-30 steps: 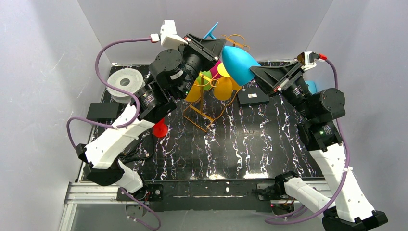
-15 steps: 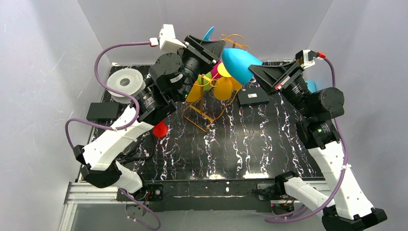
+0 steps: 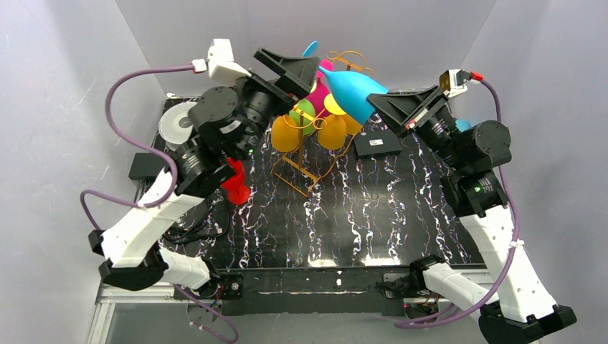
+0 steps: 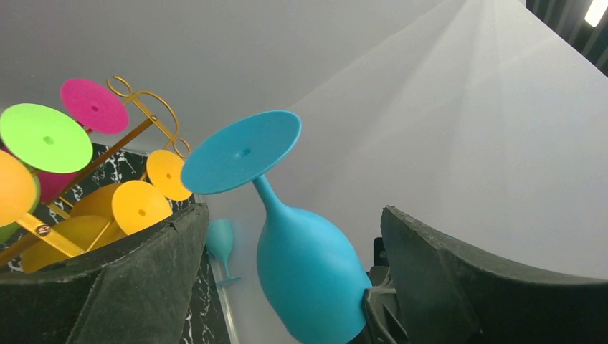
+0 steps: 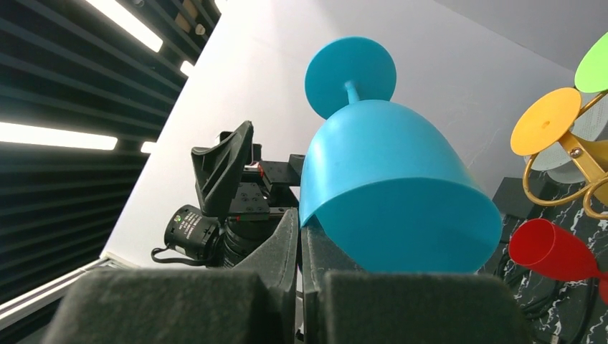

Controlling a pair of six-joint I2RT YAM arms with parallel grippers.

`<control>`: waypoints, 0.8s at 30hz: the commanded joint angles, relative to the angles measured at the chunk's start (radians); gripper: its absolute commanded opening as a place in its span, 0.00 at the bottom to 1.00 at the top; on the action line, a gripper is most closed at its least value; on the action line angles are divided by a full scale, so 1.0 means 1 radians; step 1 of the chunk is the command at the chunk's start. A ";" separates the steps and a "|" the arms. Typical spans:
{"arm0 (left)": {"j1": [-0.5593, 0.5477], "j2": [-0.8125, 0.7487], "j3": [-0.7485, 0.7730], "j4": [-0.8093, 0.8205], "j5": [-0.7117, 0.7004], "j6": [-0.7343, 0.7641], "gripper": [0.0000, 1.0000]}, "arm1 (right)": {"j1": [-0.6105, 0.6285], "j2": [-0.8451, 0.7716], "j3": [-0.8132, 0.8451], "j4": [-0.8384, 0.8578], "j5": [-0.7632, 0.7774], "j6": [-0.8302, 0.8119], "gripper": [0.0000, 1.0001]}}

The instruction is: Take the wine glass off the wine glass rack

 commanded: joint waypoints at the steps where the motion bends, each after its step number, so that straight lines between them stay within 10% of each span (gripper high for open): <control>1: 0.003 -0.095 -0.027 0.027 -0.054 0.060 0.90 | -0.004 0.006 0.088 -0.007 -0.012 -0.053 0.01; 14: 0.002 -0.243 -0.076 -0.111 -0.068 0.270 0.90 | -0.004 0.089 0.302 -0.291 -0.197 -0.217 0.01; 24: 0.003 -0.279 0.041 -0.332 -0.046 0.553 0.89 | 0.083 0.294 0.779 -0.962 -0.304 -0.733 0.01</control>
